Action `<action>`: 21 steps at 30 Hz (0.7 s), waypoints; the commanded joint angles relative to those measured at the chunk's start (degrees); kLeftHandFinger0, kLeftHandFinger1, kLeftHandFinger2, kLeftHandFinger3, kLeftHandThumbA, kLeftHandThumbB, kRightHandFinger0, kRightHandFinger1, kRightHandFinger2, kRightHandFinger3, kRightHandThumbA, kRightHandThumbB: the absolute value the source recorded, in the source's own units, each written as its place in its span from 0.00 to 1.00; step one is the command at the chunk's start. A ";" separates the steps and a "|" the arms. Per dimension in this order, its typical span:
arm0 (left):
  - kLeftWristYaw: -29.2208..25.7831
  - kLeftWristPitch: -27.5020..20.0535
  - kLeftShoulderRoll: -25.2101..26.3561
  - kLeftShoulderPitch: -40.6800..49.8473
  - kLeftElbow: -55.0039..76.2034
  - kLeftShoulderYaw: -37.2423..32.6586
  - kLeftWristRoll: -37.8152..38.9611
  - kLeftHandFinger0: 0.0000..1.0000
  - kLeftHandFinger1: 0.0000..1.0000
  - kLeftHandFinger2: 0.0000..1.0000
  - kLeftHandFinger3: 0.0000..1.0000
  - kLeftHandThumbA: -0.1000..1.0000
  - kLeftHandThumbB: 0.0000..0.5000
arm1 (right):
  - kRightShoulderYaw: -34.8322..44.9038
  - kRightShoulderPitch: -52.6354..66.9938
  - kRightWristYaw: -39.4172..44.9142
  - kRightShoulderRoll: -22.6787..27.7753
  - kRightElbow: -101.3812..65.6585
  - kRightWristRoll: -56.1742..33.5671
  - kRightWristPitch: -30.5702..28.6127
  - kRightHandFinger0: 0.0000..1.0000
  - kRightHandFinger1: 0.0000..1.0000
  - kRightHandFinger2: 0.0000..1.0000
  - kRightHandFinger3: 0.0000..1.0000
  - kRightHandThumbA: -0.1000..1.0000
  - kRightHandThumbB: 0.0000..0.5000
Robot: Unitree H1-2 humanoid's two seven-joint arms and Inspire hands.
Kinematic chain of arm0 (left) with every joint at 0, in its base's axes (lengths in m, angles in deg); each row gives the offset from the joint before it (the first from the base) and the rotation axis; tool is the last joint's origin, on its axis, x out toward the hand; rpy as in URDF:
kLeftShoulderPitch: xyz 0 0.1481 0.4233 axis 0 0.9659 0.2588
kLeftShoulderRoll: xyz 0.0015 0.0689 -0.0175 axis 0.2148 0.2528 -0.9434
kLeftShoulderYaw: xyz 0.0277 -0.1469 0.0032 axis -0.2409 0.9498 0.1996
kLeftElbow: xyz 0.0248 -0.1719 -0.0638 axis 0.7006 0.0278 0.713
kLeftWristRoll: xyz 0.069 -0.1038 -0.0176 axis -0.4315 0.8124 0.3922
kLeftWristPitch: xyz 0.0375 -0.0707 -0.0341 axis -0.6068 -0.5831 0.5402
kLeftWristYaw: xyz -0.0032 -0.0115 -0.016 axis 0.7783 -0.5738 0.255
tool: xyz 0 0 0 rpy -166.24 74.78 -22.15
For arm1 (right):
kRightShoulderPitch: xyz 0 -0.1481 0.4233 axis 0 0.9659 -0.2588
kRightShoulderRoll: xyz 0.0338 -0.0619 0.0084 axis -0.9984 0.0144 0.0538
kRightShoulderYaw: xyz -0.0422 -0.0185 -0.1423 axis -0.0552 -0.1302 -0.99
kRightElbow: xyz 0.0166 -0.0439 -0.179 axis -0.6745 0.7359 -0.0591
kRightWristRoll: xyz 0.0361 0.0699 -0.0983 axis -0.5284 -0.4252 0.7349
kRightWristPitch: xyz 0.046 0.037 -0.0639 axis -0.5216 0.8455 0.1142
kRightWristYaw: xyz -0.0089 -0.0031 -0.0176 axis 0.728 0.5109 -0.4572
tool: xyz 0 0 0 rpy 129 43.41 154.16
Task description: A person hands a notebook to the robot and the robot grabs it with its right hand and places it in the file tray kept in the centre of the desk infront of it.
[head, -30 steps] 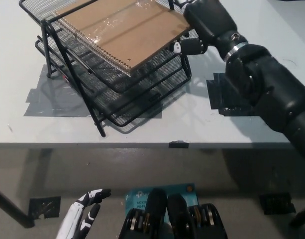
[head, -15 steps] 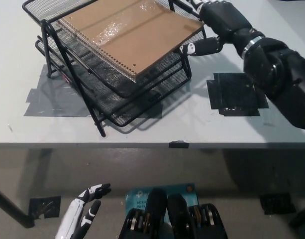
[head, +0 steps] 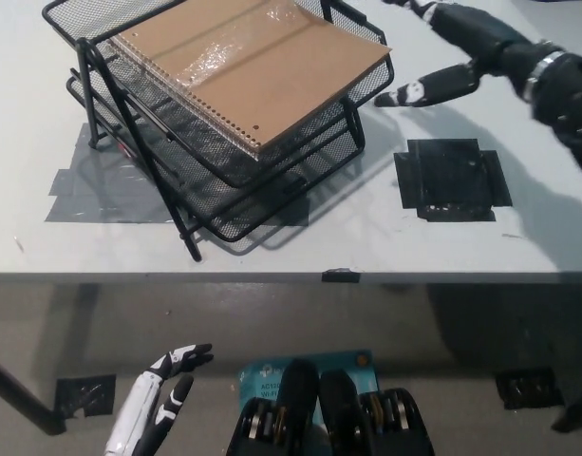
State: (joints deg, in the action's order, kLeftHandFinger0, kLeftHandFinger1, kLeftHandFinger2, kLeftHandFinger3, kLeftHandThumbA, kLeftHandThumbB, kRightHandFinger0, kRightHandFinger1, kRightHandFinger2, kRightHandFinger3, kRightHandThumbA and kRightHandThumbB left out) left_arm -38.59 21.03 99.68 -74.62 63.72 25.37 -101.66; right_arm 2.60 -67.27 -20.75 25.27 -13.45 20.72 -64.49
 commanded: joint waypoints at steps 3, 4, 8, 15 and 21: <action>1.32 -2.29 2.20 -2.46 1.28 0.60 1.57 0.83 0.77 0.72 0.75 1.00 0.65 | 15.20 -23.07 39.39 40.24 -38.38 -51.68 21.73 1.00 1.00 1.00 1.00 1.00 1.00; 1.25 -2.28 2.22 -2.48 1.30 0.64 1.46 0.83 0.77 0.72 0.75 1.00 0.65 | 17.05 -21.74 39.42 40.76 -38.60 -51.77 21.73 1.00 1.00 1.00 1.00 1.00 1.00; 1.46 -1.78 2.37 -2.90 1.56 0.80 1.77 0.83 0.77 0.72 0.76 1.00 0.66 | 34.14 -4.50 28.28 44.41 -45.18 -60.88 21.33 1.00 1.00 1.00 1.00 1.00 1.00; 0.99 -2.00 1.80 -2.15 1.42 0.69 1.54 0.88 0.81 0.75 0.84 1.00 0.67 | 57.60 34.35 5.29 33.37 -70.20 -57.83 5.67 1.00 1.00 1.00 1.00 1.00 1.00; 0.35 -1.39 1.04 -1.08 1.54 1.59 3.11 0.88 0.90 0.90 1.00 1.00 0.75 | 38.46 55.95 -2.34 14.37 -76.34 -43.05 -11.63 1.00 1.00 1.00 1.00 1.00 1.00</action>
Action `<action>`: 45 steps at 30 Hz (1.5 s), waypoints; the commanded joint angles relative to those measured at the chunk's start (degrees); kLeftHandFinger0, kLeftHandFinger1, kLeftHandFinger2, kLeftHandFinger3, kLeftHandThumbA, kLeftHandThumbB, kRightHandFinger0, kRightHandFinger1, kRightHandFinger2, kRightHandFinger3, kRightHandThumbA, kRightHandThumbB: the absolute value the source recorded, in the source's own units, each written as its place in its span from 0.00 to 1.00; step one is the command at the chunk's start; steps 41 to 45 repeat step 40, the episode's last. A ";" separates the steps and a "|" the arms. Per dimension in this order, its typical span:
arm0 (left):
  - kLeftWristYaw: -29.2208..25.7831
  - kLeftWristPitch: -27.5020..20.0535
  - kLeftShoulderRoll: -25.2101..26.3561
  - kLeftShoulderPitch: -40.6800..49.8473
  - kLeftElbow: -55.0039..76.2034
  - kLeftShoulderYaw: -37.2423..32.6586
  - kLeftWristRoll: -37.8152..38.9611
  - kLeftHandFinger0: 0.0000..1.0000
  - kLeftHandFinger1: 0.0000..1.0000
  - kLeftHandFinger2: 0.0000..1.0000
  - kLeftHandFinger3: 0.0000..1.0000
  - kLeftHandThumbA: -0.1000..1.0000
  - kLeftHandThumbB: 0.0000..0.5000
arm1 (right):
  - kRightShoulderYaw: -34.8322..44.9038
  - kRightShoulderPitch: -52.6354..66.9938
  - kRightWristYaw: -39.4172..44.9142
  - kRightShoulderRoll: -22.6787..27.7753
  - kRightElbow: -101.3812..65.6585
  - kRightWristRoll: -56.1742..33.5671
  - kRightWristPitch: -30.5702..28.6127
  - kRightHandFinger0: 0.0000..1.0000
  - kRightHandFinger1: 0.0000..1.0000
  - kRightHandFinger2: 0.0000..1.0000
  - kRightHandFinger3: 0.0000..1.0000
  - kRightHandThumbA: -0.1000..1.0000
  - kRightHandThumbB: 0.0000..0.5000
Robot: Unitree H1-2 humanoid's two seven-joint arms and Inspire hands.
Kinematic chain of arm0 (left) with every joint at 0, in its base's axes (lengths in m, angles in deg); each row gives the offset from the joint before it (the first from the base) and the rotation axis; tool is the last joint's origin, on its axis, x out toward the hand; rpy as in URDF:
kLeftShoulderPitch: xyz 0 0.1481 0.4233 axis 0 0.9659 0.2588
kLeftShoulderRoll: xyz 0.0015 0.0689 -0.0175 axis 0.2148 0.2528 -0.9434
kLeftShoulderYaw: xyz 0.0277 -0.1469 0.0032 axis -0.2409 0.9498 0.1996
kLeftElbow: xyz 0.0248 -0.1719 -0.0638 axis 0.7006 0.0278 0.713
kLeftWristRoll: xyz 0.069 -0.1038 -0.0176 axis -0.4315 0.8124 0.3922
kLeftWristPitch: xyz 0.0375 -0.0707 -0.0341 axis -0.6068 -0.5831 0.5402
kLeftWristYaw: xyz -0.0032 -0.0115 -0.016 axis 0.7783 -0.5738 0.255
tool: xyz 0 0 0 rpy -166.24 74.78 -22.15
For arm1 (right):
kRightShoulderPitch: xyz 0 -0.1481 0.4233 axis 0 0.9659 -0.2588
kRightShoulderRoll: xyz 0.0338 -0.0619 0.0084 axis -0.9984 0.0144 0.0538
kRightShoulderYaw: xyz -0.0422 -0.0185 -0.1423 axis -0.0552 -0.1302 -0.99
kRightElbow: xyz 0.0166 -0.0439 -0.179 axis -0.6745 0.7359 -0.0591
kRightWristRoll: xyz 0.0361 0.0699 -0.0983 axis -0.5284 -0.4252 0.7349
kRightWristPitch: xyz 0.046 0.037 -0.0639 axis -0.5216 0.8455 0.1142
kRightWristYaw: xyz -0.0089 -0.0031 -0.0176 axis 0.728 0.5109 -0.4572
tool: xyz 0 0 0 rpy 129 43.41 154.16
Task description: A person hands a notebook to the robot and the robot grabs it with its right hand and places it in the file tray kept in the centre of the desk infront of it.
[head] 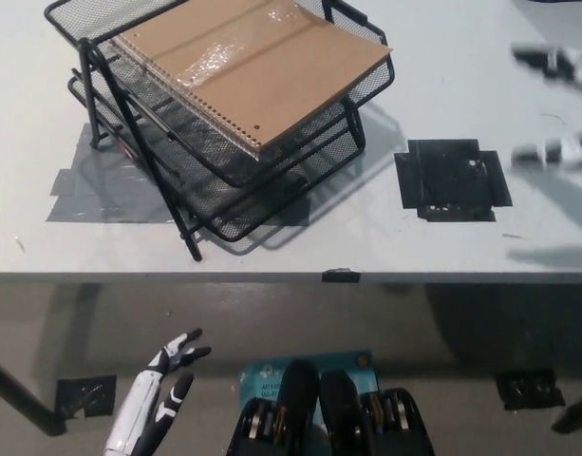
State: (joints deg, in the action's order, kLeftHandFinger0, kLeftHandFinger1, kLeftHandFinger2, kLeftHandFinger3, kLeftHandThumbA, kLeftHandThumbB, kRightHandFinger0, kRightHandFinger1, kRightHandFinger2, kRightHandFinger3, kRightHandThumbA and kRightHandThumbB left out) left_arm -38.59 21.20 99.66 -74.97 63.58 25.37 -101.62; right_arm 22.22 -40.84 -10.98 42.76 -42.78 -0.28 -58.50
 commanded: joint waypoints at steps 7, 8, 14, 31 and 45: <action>-0.23 -2.07 0.77 0.74 2.14 1.88 3.16 0.99 1.00 1.00 1.00 1.00 0.75 | 5.54 40.09 -11.24 -20.54 -38.91 -15.33 -12.99 1.00 1.00 1.00 1.00 1.00 1.00; -0.25 -1.88 0.62 1.08 2.35 1.87 3.22 1.00 1.00 1.00 1.00 1.00 0.76 | 5.58 41.51 -10.93 -22.59 -37.37 -14.92 -12.35 1.00 1.00 1.00 1.00 1.00 1.00; -0.55 -3.54 0.46 1.52 2.23 2.13 3.93 1.00 1.00 1.00 1.00 1.00 0.71 | 7.40 44.49 -9.48 -36.17 -19.55 -12.24 -14.29 1.00 1.00 1.00 1.00 1.00 0.85; -0.33 -2.73 0.02 -0.74 2.33 3.81 4.64 1.00 1.00 1.00 1.00 1.00 0.73 | 12.42 41.57 -6.63 -43.98 -3.42 -4.10 -13.34 1.00 1.00 1.00 1.00 1.00 0.73; -0.09 -2.18 0.01 -1.01 2.21 4.01 5.16 1.00 1.00 1.00 1.00 1.00 0.74 | 12.88 40.92 -5.99 -44.20 -2.78 -3.12 -12.89 1.00 1.00 1.00 1.00 1.00 0.65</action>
